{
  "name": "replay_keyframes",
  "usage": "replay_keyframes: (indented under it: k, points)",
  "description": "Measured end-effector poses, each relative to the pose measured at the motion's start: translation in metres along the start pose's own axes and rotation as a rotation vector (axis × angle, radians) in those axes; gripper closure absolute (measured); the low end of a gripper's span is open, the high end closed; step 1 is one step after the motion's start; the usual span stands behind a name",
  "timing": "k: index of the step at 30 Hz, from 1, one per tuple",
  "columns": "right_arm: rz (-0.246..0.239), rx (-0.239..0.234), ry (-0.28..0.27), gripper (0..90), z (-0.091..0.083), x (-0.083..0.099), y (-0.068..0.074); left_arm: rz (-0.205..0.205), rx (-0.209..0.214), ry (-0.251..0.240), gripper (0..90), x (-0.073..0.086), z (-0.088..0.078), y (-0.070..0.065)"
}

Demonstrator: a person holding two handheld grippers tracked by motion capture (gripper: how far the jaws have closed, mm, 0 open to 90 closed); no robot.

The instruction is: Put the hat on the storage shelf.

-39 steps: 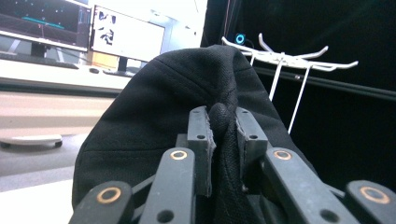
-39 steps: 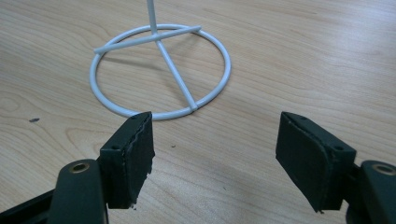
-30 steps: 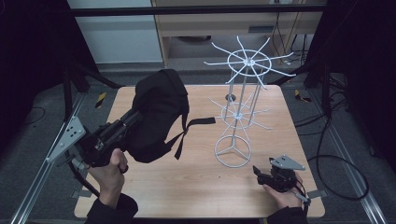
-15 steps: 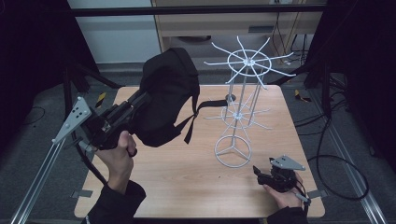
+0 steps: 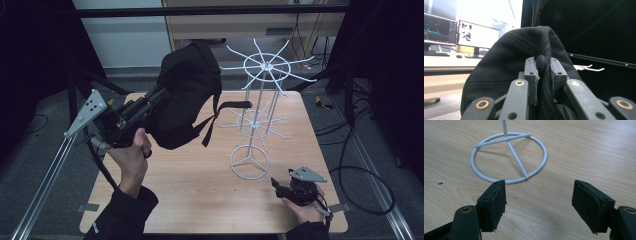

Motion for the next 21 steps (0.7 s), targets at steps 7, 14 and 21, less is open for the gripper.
replay_keyframes:
  k: [7,14,21]
  points:
    - [0.000,-0.006,0.005,27.5,0.000,0.000,0.000,0.001,0.022,0.025,78.5,-0.003,0.017,0.000]
    - [-0.001,-0.009,0.004,27.5,0.000,0.000,0.001,0.009,0.041,0.083,78.4,0.003,0.036,-0.001]
    - [-0.010,-0.012,0.004,27.4,0.001,0.000,0.001,0.000,0.067,0.121,78.2,0.011,0.046,-0.001]
Point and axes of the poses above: each handheld gripper's, and its own axes: z roughly forward along the jaws, x roughly out of its underside, y roughly to its left, the point moved 1 cm from there along z, roughly forward along the jaws, and after that the axes turned 3 degrees about y, right-handed, at the moved point
